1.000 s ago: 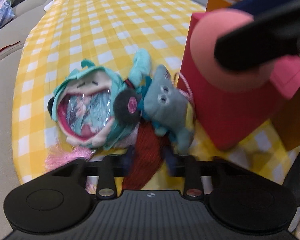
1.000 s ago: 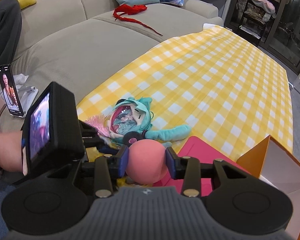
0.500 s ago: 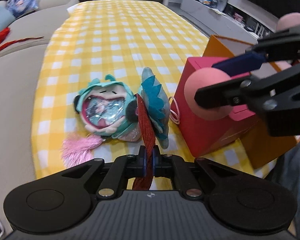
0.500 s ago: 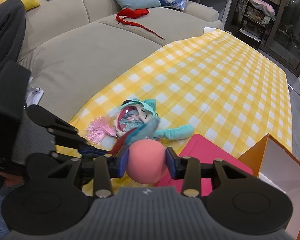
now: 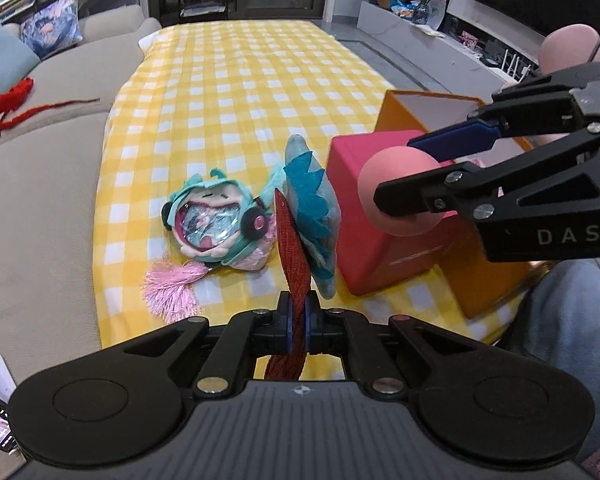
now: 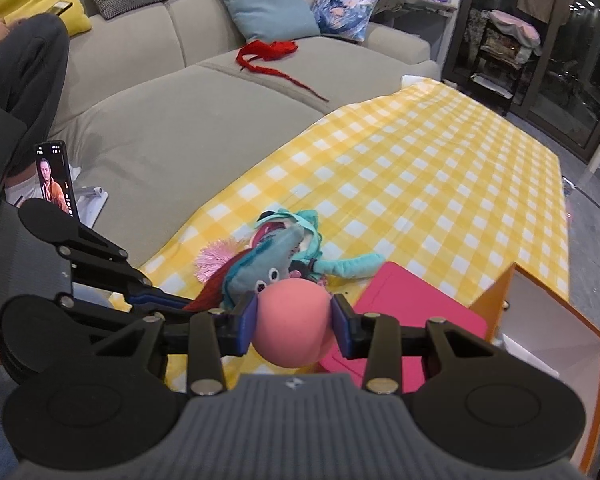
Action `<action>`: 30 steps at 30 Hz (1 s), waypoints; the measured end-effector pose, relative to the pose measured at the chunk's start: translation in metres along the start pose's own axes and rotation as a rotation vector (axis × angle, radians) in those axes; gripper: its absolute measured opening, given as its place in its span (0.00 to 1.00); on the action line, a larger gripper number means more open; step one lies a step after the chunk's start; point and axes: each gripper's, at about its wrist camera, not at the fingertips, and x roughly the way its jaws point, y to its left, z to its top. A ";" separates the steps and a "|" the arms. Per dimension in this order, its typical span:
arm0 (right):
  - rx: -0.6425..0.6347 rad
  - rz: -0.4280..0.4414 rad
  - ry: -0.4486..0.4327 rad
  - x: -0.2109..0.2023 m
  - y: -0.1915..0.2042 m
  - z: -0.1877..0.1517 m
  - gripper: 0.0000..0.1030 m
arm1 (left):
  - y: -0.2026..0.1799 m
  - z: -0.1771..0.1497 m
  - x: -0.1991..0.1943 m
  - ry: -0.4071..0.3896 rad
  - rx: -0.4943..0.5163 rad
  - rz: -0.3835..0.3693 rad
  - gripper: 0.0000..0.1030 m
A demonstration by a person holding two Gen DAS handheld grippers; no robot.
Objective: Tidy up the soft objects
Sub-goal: 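Carry the plush and the pink ball over the white box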
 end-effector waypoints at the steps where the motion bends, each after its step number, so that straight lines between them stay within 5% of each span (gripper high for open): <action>1: 0.005 -0.005 -0.004 -0.006 -0.001 -0.003 0.38 | -0.004 0.000 -0.003 -0.005 0.005 -0.001 0.05; 17: 0.052 -0.095 0.050 -0.078 -0.042 -0.062 0.38 | -0.085 0.013 -0.032 -0.013 0.150 -0.144 0.05; 30: 0.142 -0.246 0.125 -0.118 -0.120 -0.105 0.38 | -0.162 0.058 -0.005 -0.029 0.320 -0.278 0.05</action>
